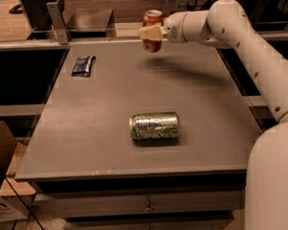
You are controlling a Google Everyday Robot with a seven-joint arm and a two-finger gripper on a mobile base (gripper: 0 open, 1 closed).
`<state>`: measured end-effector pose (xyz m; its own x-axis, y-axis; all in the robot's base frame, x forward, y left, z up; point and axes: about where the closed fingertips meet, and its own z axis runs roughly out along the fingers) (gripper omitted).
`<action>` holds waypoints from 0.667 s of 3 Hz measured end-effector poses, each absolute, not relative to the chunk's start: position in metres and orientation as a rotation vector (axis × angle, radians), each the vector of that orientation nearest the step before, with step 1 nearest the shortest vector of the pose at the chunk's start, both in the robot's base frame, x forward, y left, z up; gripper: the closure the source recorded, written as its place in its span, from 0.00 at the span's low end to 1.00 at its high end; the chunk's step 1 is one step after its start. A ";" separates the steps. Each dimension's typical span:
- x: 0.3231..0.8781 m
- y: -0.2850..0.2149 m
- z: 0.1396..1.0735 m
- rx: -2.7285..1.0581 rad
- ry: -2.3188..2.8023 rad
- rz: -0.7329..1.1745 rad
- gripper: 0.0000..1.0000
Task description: Move coke can near rxbar blueberry
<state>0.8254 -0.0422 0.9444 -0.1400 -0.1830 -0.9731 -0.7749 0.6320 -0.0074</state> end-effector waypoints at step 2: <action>0.800 0.054 0.924 -1.007 1.612 0.772 1.00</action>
Offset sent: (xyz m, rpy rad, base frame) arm -0.0434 0.1394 -0.0285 -0.0397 0.0198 0.3481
